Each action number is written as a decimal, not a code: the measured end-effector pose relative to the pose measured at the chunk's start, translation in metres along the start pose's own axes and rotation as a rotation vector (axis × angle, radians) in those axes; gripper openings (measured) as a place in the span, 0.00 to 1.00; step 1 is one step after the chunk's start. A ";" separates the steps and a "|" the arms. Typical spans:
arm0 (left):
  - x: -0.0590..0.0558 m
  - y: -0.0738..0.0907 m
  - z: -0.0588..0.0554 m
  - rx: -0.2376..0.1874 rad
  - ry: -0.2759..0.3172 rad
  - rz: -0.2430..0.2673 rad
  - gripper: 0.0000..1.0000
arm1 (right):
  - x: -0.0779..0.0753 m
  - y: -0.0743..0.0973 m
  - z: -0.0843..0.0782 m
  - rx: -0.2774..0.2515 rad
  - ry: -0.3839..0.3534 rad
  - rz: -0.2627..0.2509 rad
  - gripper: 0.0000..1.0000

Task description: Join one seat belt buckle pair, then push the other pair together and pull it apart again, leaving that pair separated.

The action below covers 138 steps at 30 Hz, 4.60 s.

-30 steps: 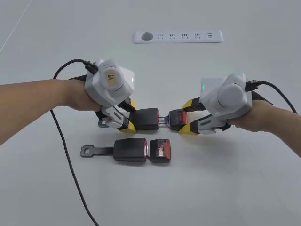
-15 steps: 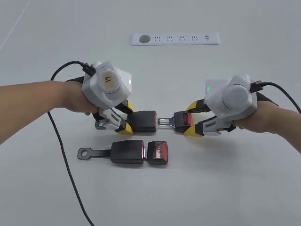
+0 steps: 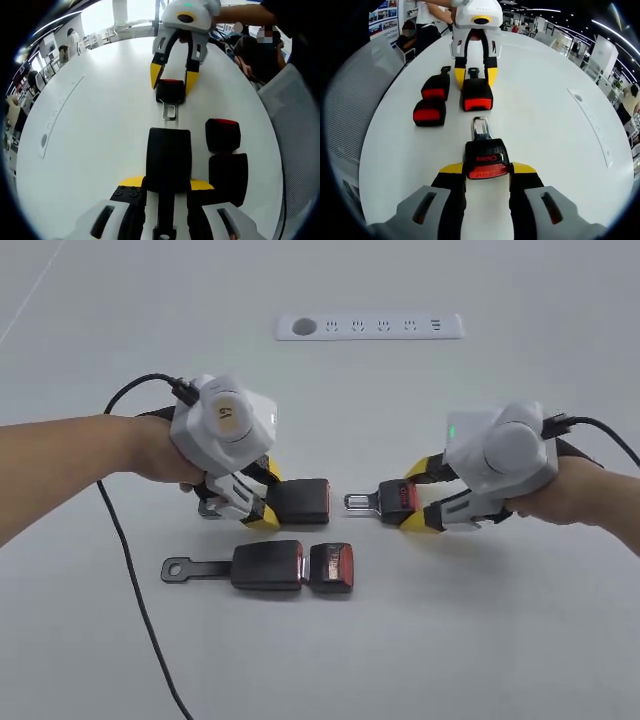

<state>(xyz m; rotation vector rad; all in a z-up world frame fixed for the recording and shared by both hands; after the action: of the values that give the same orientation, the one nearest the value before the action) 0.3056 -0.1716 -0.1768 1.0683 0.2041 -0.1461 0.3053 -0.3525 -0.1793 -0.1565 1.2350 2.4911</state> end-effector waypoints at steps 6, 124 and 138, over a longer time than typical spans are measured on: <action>-0.001 0.000 0.000 -0.007 -0.003 0.000 0.32 | -0.003 0.005 -0.007 0.012 -0.003 0.000 0.31; -0.133 0.042 -0.071 -0.760 0.362 0.510 1.00 | 0.096 0.084 -0.029 -0.272 -0.517 -0.372 0.99; -0.134 0.043 -0.067 -0.824 0.354 0.523 1.00 | 0.096 0.084 -0.028 -0.307 -0.528 -0.379 1.00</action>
<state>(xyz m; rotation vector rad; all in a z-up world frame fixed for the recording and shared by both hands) 0.1779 -0.0898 -0.1398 0.2870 0.2629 0.5648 0.1835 -0.3959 -0.1576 0.1696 0.5487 2.1694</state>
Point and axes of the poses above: the centre of the closed fingertips' face, and the gripper's own axes: y roughly backward along the fingers, x roughly to its left, z roughly out of its top, the point moved 4 cm from there along y, roughly backward along the fingers, and after that the axes turned 13 degrees about -z, right-handed, at the moved point
